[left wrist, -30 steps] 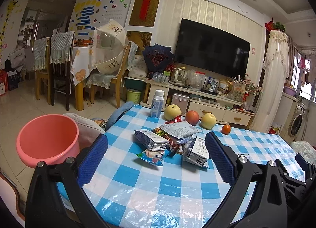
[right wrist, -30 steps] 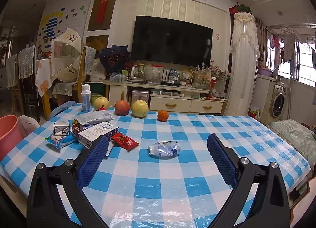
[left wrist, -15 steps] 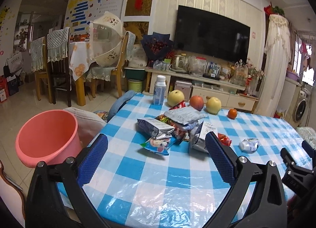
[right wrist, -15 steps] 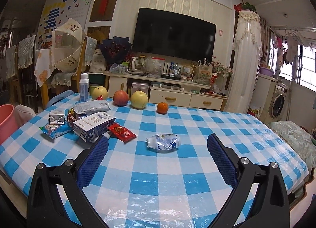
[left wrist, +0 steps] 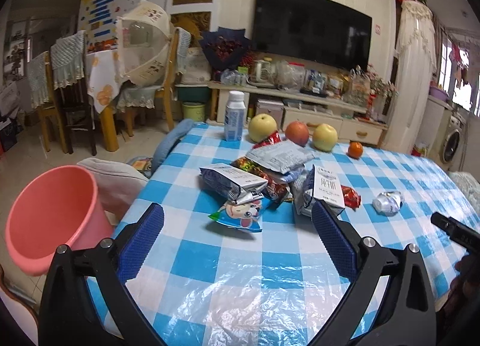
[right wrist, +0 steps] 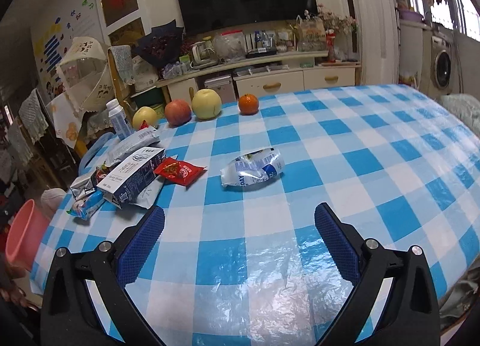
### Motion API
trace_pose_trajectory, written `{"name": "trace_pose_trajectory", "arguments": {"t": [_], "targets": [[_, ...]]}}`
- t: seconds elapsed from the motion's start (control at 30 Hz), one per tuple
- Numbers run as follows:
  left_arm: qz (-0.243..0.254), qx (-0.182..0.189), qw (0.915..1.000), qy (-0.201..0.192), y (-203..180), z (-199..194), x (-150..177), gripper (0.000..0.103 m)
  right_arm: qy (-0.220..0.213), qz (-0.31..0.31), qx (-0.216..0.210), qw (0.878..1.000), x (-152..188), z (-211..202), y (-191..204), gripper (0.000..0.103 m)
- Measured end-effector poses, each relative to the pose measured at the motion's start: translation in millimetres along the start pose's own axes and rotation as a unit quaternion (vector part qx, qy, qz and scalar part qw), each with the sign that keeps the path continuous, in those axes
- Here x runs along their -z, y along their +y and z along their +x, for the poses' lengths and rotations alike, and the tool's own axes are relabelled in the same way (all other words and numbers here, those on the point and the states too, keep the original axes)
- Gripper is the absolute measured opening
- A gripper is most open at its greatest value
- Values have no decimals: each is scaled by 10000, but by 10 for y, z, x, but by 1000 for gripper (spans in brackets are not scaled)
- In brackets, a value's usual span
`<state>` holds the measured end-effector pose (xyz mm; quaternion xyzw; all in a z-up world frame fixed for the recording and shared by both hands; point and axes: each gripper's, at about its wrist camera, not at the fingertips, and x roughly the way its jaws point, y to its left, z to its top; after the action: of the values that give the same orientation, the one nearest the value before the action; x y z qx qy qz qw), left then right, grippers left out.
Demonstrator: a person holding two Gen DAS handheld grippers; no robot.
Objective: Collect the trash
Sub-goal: 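Move both tools toward the cluttered table, then close the right gripper on the crumpled clear plastic bottle while the left tool approaches the white milk carton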
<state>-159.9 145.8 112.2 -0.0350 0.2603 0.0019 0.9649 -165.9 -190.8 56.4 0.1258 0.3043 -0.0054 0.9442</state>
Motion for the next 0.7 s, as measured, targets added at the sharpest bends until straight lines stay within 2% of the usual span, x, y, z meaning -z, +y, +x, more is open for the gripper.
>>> {"name": "trace_pose_trajectory", "arguments": {"t": [0.17, 0.33, 0.53, 0.7], "targets": [[3, 0, 9995, 330, 49, 311, -67, 99, 378, 232, -218, 9988, -104, 302, -116, 99], [-584, 209, 9963, 602, 231, 604, -173, 99, 640, 670, -508, 9944, -220, 598, -273, 99], [-1243, 505, 9856, 1033, 360, 1042, -310, 99, 897, 1062, -809, 9870, -282, 842, -375, 99], [-1373, 516, 9813, 1247, 318, 1339, -388, 99, 979, 988, -731, 9876, -356, 1008, -299, 98]]}}
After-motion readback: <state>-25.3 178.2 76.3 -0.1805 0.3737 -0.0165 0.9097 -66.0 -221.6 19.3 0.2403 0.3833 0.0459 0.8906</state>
